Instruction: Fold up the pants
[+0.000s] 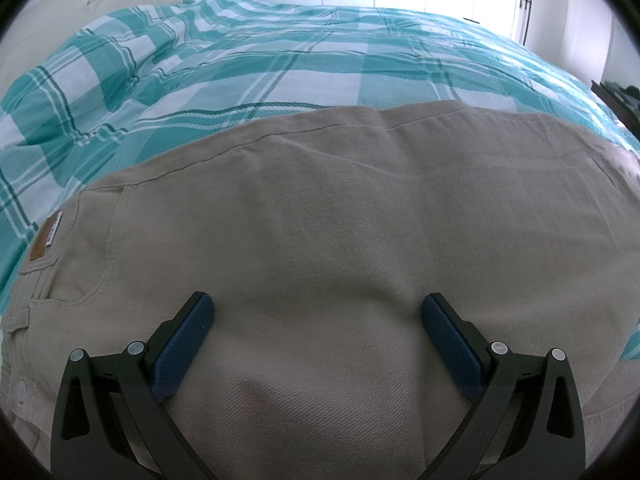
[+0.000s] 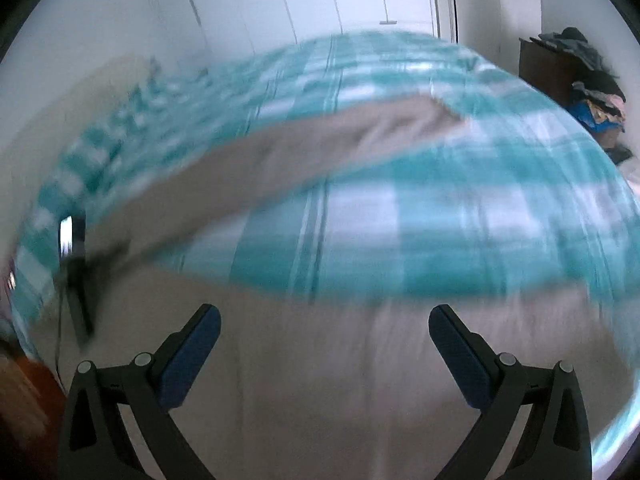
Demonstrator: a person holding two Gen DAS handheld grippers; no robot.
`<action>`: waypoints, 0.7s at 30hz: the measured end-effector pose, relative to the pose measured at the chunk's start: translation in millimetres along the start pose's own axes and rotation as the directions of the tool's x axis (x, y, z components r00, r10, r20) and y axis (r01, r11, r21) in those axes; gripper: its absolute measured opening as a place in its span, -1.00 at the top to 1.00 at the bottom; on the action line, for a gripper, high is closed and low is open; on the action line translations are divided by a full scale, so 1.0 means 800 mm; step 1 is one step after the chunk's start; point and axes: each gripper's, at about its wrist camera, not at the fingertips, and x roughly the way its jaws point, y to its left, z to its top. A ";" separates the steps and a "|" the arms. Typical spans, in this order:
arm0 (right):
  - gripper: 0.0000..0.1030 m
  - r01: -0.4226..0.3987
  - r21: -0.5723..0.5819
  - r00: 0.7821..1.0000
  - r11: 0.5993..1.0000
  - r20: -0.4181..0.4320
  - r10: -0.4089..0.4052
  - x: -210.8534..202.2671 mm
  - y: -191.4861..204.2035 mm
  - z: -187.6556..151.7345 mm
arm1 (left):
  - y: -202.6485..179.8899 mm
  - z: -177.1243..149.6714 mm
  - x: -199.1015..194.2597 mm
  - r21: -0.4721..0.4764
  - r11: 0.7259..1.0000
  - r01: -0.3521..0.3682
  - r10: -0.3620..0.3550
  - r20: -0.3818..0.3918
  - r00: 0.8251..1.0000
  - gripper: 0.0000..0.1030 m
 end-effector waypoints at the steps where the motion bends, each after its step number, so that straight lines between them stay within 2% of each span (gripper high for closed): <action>1: -0.99 -0.017 0.025 1.000 1.000 0.014 0.016 0.017 -0.023 0.029 | 0.000 0.000 0.000 0.000 1.000 0.000 0.000 0.000 1.000 -0.99; 3: -0.99 -0.048 0.092 0.998 0.995 0.037 0.045 0.057 -0.068 0.073 | 0.000 0.000 0.000 0.000 1.000 0.000 0.000 0.000 1.000 -0.99; 5: -0.80 -0.107 0.237 0.994 0.966 0.057 0.096 0.108 -0.128 0.114 | 0.000 0.000 0.000 0.000 1.000 0.000 0.000 0.000 1.000 -0.99; 6: -0.49 -0.135 0.323 0.991 0.937 0.058 0.122 0.135 -0.158 0.130 | 0.000 0.000 0.000 0.000 1.000 0.000 0.000 0.000 1.000 -0.99; 7: -0.38 -0.159 0.425 0.987 0.891 0.057 0.149 0.166 -0.188 0.146 | 0.000 0.000 0.000 0.000 1.000 0.000 0.000 0.000 1.000 -0.99; 8: -0.38 -0.180 0.516 0.983 0.837 0.068 0.169 0.194 -0.212 0.159 | 0.000 0.000 0.000 0.000 1.000 0.000 0.000 0.000 1.000 -0.99; 10: -0.33 -0.214 0.626 0.976 0.750 0.113 0.184 0.229 -0.239 0.172 | 0.000 0.000 0.000 -0.001 1.000 -0.001 0.001 -0.001 1.000 -0.99; 12: -0.26 -0.230 0.680 0.973 0.696 0.146 0.179 0.257 -0.250 0.184 | 0.000 0.000 0.000 -0.001 1.000 -0.001 0.001 -0.001 1.000 -0.99; 14: -0.10 -0.231 0.700 0.973 0.676 0.176 0.151 0.274 -0.250 0.197 | 0.000 0.000 0.000 -0.001 1.000 -0.002 0.002 0.001 1.000 -0.99; 15: 0.20 -0.221 0.691 0.975 0.688 0.177 0.136 0.280 -0.246 0.204 | 0.000 -0.001 0.000 -0.001 1.000 -0.002 0.002 0.000 1.000 -0.99; 16: 0.62 -0.193 0.660 0.981 0.726 0.156 0.119 0.283 -0.235 0.216 | 0.000 -0.001 0.000 -0.002 1.000 -0.001 0.001 0.001 1.000 -0.99; 17: 0.72 -0.171 0.629 0.985 0.758 0.139 0.107 0.281 -0.227 0.224 | 0.000 -0.001 0.000 -0.001 1.000 -0.002 0.002 0.000 1.000 -0.99; 18: 0.74 -0.146 0.540 0.988 0.829 0.130 0.089 0.271 -0.204 0.237 | 0.000 -0.001 0.000 -0.001 1.000 -0.002 0.002 0.000 1.000 -0.99; 19: 0.76 -0.150 0.456 0.986 0.877 0.133 0.099 0.261 -0.185 0.245 | 0.000 -0.001 0.000 -0.002 1.000 -0.002 0.002 0.000 1.000 -0.99; 20: 0.78 -0.163 0.350 0.984 0.923 0.129 0.125 0.247 -0.161 0.251 | 0.000 -0.001 0.000 -0.002 1.000 -0.002 0.002 0.000 1.000 -0.99; 21: 0.79 -0.192 0.169 0.979 0.967 0.109 0.175 0.221 -0.119 0.253 | 0.000 -0.001 0.000 -0.002 1.000 -0.002 0.002 0.001 1.000 -0.99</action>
